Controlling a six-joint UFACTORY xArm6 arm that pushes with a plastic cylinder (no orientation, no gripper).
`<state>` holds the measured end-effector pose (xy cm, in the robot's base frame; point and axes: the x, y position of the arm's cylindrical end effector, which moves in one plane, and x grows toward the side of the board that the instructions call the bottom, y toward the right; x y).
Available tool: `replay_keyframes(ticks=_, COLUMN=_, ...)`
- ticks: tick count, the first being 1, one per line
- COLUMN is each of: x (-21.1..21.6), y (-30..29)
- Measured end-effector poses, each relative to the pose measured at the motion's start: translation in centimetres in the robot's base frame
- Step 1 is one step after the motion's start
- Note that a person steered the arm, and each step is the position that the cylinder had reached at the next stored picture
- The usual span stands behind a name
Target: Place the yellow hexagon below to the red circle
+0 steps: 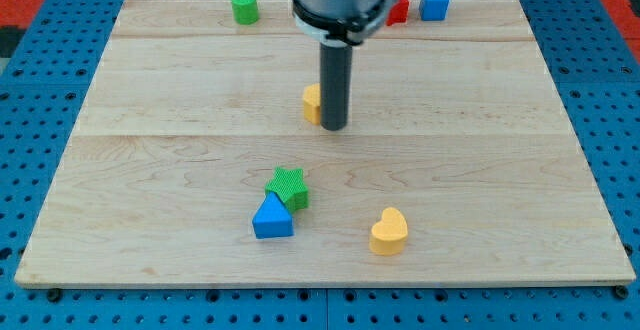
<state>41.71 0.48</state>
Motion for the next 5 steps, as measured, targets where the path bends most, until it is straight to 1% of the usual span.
replay_keyframes(ticks=1, x=-4.2, y=-2.3)
replay_keyframes(ticks=2, x=-5.0, y=-3.5)
replay_keyframes(ticks=3, x=-4.6, y=-5.4)
replay_keyframes(ticks=5, x=-5.7, y=-6.7)
